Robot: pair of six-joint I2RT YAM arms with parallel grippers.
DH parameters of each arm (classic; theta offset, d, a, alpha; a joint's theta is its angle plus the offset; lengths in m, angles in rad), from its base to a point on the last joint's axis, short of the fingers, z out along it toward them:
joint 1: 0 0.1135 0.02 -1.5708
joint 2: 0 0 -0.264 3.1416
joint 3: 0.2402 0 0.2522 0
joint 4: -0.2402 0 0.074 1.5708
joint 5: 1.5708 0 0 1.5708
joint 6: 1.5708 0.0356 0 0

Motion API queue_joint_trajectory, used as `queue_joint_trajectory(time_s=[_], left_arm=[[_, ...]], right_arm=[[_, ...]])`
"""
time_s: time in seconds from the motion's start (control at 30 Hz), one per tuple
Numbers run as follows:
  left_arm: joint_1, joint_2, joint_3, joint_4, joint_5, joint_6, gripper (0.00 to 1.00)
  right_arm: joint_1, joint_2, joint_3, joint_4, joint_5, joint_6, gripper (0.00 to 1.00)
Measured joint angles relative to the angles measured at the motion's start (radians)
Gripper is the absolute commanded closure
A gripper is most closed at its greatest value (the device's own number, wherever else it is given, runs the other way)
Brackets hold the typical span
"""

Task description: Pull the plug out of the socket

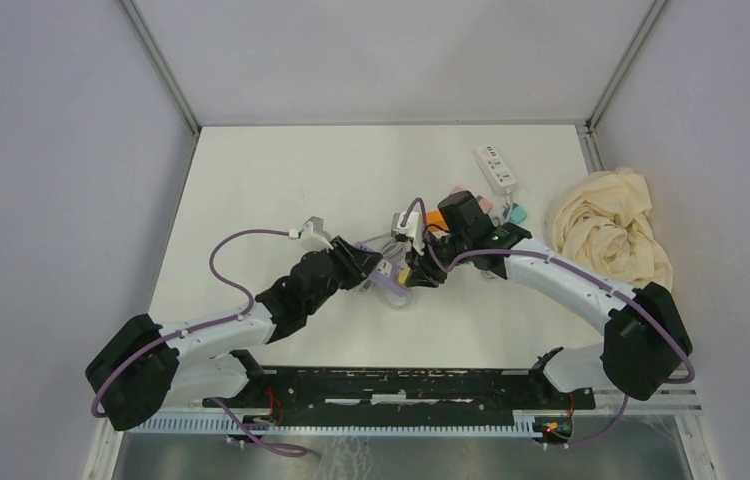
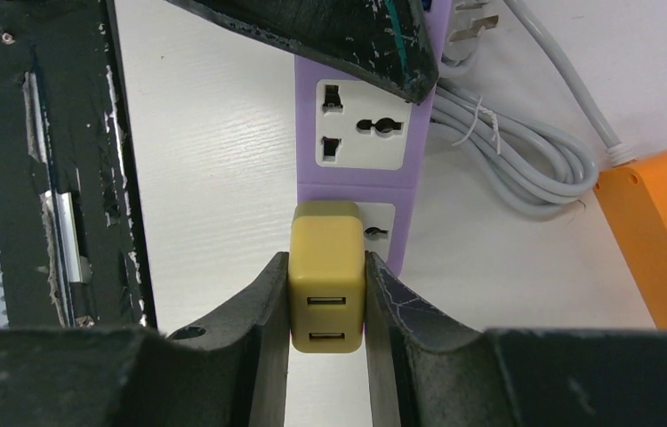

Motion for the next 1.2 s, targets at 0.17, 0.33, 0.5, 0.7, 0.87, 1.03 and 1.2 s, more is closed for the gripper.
queue_joint_trajectory(time_s=[0.17, 0.33, 0.5, 0.7, 0.87, 1.03, 1.2], left_arm=[[0.0, 0.0, 0.002, 0.003, -0.008, 0.0, 0.97], [0.0, -0.003, 0.002, 0.018, -0.006, 0.0, 0.97], [0.0, -0.007, 0.002, 0.015, 0.011, 0.0, 0.97], [0.002, -0.006, 0.002, 0.019, 0.008, 0.0, 0.97], [0.002, -0.002, 0.007, 0.032, 0.007, -0.001, 0.97], [0.002, 0.031, 0.015, -0.023, 0.005, 0.003, 0.97], [0.002, 0.05, 0.016, -0.072, -0.009, 0.004, 0.97]], right_arm=[[0.001, -0.011, 0.0, 0.007, 0.082, 0.032, 1.0], [-0.029, -0.005, 0.023, -0.04, 0.005, -0.011, 1.0], [-0.019, -0.015, 0.011, -0.033, -0.039, -0.03, 1.0], [-0.014, -0.033, 0.001, -0.011, 0.041, 0.013, 1.0], [-0.05, -0.033, 0.018, -0.045, 0.001, 0.002, 1.0], [-0.06, -0.057, 0.018, -0.051, -0.115, -0.021, 1.0], [-0.046, -0.126, 0.02, -0.004, -0.134, 0.001, 1.0]])
